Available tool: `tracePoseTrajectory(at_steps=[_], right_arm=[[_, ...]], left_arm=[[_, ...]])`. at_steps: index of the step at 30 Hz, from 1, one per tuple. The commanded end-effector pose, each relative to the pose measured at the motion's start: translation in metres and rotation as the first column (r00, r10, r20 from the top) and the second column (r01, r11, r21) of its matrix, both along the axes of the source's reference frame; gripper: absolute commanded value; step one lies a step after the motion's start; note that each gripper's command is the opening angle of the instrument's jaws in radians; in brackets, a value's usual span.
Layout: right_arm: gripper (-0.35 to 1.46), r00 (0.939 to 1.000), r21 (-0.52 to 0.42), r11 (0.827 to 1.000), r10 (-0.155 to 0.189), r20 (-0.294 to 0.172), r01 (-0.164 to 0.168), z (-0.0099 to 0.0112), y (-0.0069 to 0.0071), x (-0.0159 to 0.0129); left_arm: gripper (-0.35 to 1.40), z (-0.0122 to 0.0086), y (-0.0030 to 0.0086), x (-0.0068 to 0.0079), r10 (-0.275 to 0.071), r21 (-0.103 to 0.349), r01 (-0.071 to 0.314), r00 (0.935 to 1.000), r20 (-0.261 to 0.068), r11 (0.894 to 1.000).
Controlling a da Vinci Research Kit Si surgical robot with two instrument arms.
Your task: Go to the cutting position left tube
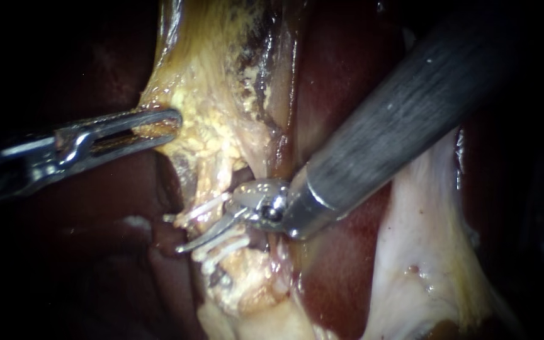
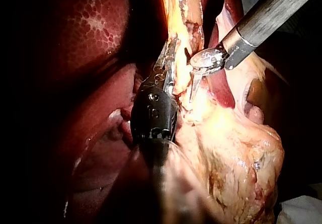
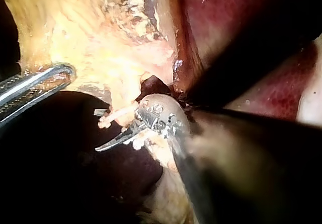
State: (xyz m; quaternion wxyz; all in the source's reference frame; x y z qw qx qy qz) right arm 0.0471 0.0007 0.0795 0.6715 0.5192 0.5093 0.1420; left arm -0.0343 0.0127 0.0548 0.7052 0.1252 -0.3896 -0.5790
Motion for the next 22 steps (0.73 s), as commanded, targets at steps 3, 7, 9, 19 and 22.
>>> tracePoseTrajectory(at_steps=[3, 7, 9, 19, 22], right_arm=[[0.94, 1.0000, 0.013, 1.000, 0.001, 0.010, -0.002, 0.0000, 0.0000, 0.0000], [0.94, 0.9999, 0.012, 1.000, 0.001, 0.010, -0.002, 0.0001, -0.0001, 0.0000], [0.94, 0.9999, 0.012, 1.000, 0.001, 0.010, -0.001, 0.0001, -0.0001, 0.0000], [0.98, 0.9999, 0.011, 1.000, 0.003, 0.011, -0.003, 0.0001, -0.0003, -0.0001], [0.98, 1.0000, 0.011, 1.000, 0.000, 0.009, 0.000, 0.0002, -0.0003, -0.0001]], left_arm=[[-0.35, 0.0000, 0.0000, 0.0000, 0.000, 0.000, 0.000, 1.0000, 0.000, 1.000], [-0.35, 0.0000, 0.0000, -0.0001, 0.000, 0.000, 0.000, 1.0000, 0.000, 1.000], [-0.35, 0.0000, 0.0000, -0.0001, 0.000, 0.000, 0.000, 1.0000, -0.001, 1.000], [-0.35, 0.0000, 0.0000, -0.0001, -0.001, 0.000, 0.001, 1.0000, -0.001, 1.000], [-0.35, 0.0000, 0.0000, -0.0001, -0.001, 0.000, 0.001, 1.0000, -0.001, 1.000]])
